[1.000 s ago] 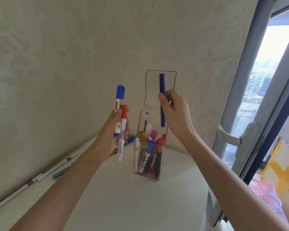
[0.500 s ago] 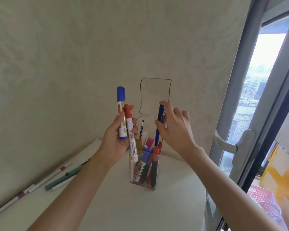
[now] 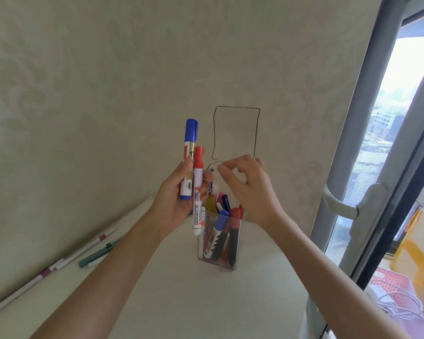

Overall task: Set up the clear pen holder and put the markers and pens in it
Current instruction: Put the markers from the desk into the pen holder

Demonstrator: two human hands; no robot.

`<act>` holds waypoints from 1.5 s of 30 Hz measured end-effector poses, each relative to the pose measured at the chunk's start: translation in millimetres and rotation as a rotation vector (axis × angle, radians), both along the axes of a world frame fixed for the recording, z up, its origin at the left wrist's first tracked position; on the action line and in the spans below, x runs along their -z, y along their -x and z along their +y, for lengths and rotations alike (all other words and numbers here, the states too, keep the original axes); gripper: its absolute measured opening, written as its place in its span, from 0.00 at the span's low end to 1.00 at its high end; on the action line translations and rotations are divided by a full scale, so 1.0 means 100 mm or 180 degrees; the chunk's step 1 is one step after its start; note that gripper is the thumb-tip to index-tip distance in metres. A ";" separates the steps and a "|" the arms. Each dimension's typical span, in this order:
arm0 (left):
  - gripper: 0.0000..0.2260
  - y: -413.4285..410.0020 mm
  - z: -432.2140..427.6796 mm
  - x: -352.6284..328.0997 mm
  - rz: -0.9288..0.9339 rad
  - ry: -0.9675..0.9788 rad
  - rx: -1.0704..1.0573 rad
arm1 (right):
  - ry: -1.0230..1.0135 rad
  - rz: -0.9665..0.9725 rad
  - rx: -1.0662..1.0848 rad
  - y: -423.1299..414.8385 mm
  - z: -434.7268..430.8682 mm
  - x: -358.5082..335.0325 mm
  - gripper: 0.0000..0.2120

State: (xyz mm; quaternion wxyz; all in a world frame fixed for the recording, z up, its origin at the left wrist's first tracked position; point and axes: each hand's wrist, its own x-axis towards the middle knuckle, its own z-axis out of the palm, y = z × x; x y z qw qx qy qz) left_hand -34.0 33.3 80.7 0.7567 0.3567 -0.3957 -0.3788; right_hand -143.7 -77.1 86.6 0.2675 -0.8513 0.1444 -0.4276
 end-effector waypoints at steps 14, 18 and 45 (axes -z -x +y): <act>0.03 0.00 -0.16 -0.15 -0.0167 -0.0134 -0.1422 | -0.1258 -0.1092 -0.0246 0.12 -0.17 -0.42 0.04; 0.10 0.00 -0.40 -0.25 0.0060 -0.0619 -0.1691 | -0.0696 -0.1020 0.0198 0.08 -0.27 -0.33 0.05; 0.12 -0.03 -0.10 0.40 -0.5070 -0.1542 -0.3042 | 0.1854 0.1134 0.0613 0.02 -0.43 0.18 0.10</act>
